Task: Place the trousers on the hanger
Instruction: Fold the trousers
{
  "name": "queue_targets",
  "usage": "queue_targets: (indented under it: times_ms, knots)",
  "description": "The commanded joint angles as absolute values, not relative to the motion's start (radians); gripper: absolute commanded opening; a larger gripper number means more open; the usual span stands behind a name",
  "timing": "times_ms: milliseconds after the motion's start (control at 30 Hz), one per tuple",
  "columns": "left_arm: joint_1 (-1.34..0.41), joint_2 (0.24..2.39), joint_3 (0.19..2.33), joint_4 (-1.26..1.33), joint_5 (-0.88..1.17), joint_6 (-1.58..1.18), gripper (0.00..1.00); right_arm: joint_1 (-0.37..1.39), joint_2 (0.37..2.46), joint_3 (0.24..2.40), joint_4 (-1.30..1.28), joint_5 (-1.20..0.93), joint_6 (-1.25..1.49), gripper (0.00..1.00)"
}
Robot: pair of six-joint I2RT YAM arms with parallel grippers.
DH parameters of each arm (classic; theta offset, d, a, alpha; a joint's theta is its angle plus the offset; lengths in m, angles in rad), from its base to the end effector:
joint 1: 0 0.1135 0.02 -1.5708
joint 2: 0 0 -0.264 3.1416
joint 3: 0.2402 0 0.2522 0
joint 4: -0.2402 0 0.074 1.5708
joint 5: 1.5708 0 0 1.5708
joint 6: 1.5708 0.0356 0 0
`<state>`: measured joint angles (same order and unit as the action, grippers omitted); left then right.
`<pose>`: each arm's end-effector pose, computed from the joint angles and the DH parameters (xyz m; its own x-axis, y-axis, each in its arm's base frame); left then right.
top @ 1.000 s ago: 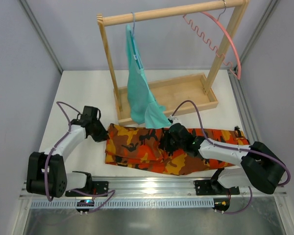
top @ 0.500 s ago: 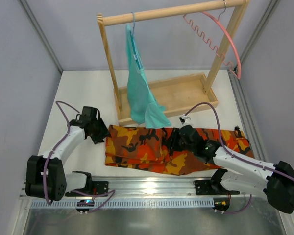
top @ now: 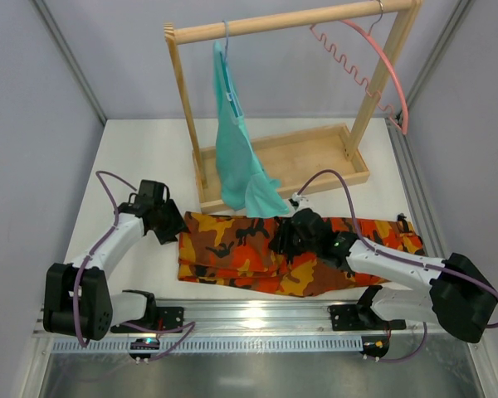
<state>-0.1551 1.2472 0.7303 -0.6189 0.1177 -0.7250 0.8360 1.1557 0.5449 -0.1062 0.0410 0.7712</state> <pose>0.2214 -0.0388 0.1957 -0.8048 -0.5407 -0.2448 -0.4427 0.8216 -0.3592 0.1561 0.1706 0.1917 -0.8182 0.1333 -0.5593 -0.2097 0.8366 0.5061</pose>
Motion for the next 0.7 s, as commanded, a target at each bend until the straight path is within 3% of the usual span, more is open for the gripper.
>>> queue_targets:
  times_ms: [0,267,433,667]
  knots:
    - [-0.155,1.227,0.742,-0.601,0.144,-0.713,0.5,0.864,1.155,0.552,-0.006,-0.038,0.775,0.37]
    - [-0.155,1.224,0.747,-0.586,0.176,-0.722,0.5,0.949,1.173,0.594,0.073,-0.037,0.869,0.37]
    - [-0.155,1.212,0.755,-0.597,0.169,-0.726,0.5,0.969,1.264,0.554,0.118,0.07,0.917,0.37]
    - [-0.156,1.203,0.785,-0.636,0.167,-0.695,0.52,0.966,1.304,0.587,-0.078,0.178,0.877,0.37]
